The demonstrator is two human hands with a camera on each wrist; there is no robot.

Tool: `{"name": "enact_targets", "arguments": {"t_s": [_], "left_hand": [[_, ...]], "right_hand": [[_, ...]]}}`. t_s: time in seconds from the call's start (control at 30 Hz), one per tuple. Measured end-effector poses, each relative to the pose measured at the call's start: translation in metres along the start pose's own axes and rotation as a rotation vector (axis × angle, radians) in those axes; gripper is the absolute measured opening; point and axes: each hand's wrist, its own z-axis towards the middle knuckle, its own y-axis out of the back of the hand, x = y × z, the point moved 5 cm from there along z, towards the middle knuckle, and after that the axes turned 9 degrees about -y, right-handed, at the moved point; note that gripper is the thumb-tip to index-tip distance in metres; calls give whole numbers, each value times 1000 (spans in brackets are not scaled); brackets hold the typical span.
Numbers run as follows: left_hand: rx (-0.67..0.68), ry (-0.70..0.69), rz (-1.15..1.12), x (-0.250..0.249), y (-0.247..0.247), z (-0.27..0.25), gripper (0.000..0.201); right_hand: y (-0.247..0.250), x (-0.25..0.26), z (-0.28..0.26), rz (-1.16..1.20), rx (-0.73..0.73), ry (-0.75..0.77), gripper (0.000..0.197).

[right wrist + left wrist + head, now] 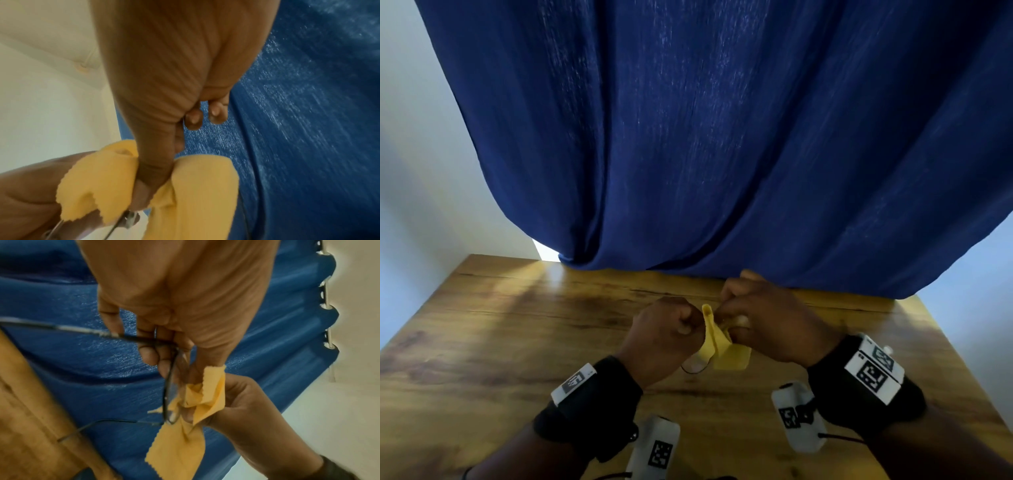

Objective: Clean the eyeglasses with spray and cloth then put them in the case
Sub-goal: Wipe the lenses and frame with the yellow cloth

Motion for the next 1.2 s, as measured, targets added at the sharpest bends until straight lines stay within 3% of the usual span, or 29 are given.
{"name": "enact_targets", "arguments": {"t_s": [0.1, 0.17, 0.23, 0.3, 0.4, 0.5, 0.63, 0.77, 0.8, 0.93, 1.03, 1.13, 1.2], "left_hand": [[8, -64, 112, -1, 5, 1, 29], [-139, -62, 24, 3, 22, 2, 29], [-372, -44, -40, 8, 46, -3, 33], [-448, 3, -137, 15, 56, -8, 42], [-270, -12, -230, 18, 45, -11, 50], [-114, -196, -112, 9, 34, -12, 57], [-220, -326, 116, 2, 43, -9, 30], [-139, -456, 128, -9, 37, -7, 24], [-136, -475, 136, -11, 36, -7, 23], [-229, -531, 145, -14, 37, -10, 23], [-292, -538, 105, -15, 40, -12, 21], [-309, -536, 76, -18, 39, -12, 18], [-319, -543, 49, -20, 39, -11, 18]], "right_hand": [[-8, -5, -2, 144, -22, -33, 7], [-10, -14, -8, 364, -75, -114, 9], [-12, -20, -15, 604, -98, -224, 19], [-17, -22, -21, 774, -107, -314, 19], [-26, -20, -27, 971, -112, -421, 18], [-33, -18, -32, 1099, -84, -491, 16], [-32, -15, -35, 1077, -25, -499, 17], [-32, -12, -39, 1116, -2, -524, 14], [-34, -13, -40, 1116, -8, -540, 21], [-33, -14, -43, 1206, -144, -528, 61], [-31, -12, -45, 1250, -212, -449, 65], [-32, -18, -46, 1059, -376, -415, 69], [-29, -20, -45, 903, -453, -389, 55]]}}
